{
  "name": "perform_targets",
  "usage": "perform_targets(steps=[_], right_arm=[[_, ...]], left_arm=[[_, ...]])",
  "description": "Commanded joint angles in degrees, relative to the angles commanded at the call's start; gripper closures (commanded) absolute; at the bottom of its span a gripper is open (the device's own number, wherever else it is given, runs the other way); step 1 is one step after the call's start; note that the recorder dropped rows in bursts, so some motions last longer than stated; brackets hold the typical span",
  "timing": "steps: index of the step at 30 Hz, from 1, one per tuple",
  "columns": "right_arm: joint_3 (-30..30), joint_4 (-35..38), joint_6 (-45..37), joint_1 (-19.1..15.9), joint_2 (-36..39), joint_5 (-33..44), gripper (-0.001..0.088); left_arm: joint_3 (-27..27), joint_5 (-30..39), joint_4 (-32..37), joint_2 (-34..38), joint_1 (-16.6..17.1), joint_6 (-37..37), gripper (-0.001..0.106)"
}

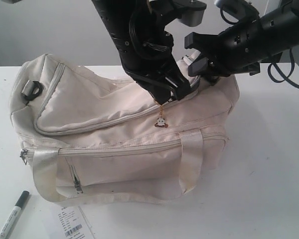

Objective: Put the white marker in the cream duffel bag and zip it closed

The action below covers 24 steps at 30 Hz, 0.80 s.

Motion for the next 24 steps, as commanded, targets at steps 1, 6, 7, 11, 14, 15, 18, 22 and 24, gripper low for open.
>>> perform_targets(steps=[1, 6, 7, 11, 14, 15, 18, 22, 24], right_arm=[[0.00, 0.00, 0.00, 0.00, 0.00, 0.00, 0.0868], [0.00, 0.00, 0.00, 0.00, 0.00, 0.34, 0.0868], [0.00, 0.00, 0.00, 0.00, 0.00, 0.34, 0.0868], [0.00, 0.00, 0.00, 0.00, 0.00, 0.34, 0.0868], [0.00, 0.00, 0.00, 0.00, 0.00, 0.46, 0.0868], [0.00, 0.00, 0.00, 0.00, 0.00, 0.46, 0.0868], [0.00, 0.00, 0.00, 0.00, 0.00, 0.46, 0.0868], [0.00, 0.00, 0.00, 0.00, 0.00, 0.35, 0.0868], [0.00, 0.00, 0.00, 0.00, 0.00, 0.35, 0.0868]], left_arm=[[0.25, 0.00, 0.15, 0.00, 0.00, 0.00, 0.105], [0.26, 0.00, 1.57, -0.26, 0.00, 0.13, 0.105], [0.26, 0.00, 1.57, -0.26, 0.00, 0.13, 0.105], [0.26, 0.00, 1.59, -0.47, 0.00, 0.01, 0.105], [0.26, 0.00, 2.49, -0.68, 0.00, 0.01, 0.105], [0.26, 0.00, 2.49, -0.68, 0.00, 0.01, 0.105], [0.26, 0.00, 3.11, -0.68, 0.00, 0.12, 0.105], [0.26, 0.00, 3.11, -0.68, 0.00, 0.24, 0.105], [0.26, 0.00, 3.11, -0.68, 0.00, 0.24, 0.105]])
